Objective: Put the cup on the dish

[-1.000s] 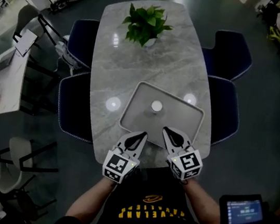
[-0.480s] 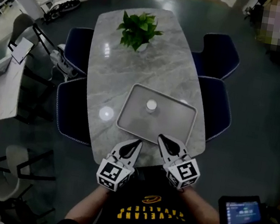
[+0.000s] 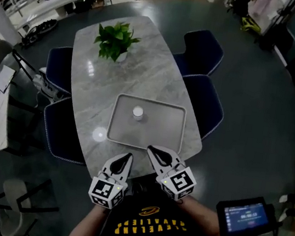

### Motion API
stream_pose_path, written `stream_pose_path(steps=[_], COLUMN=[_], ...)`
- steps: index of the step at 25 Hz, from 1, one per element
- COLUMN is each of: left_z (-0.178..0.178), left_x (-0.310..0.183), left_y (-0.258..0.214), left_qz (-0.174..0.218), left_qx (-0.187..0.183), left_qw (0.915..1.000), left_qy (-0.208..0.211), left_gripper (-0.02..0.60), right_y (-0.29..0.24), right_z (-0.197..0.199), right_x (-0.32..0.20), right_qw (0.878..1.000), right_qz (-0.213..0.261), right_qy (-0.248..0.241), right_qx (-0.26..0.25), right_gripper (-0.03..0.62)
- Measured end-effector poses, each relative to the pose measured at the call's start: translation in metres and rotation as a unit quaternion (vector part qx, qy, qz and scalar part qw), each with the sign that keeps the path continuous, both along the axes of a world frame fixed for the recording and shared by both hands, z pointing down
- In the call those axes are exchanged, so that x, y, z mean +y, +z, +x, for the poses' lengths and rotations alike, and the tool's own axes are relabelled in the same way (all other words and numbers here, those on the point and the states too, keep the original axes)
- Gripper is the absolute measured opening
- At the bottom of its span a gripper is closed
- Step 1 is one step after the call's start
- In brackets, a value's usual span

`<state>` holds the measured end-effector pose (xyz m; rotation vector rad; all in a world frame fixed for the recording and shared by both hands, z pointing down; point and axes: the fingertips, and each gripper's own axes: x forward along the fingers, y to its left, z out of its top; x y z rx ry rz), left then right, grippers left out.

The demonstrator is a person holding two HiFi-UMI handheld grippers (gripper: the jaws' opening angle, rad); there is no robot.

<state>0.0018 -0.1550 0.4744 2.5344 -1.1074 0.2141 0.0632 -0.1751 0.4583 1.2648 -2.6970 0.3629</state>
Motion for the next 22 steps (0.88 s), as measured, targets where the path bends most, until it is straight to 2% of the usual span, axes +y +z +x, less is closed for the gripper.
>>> stream_pose_path(steps=[15, 19, 22], left_z=[0.002, -0.014, -0.024], left_x=[0.023, 0.016, 0.037], left_y=[-0.012, 0.007, 0.009], left_qz=[0.013, 0.02, 0.01], left_qx=[0.004, 0.003, 0.0], left_qw=[0.9997, 0.9997, 0.9999], left_qy=[0.022, 0.009, 0.012], left_gripper=[0.002, 0.002, 0.0], right_y=[-0.015, -0.008, -0.01], right_z=[0.007, -0.003, -0.01], right_x=[0.025, 0.019, 0.041], right_qw=[0.999, 0.999, 0.999], right_qz=[0.032, 0.033, 0.031], right_qy=[0.022, 0.013, 0.011], right_qx=[0.003, 0.0, 0.006], right_gripper=[0.006, 0.008, 0.006])
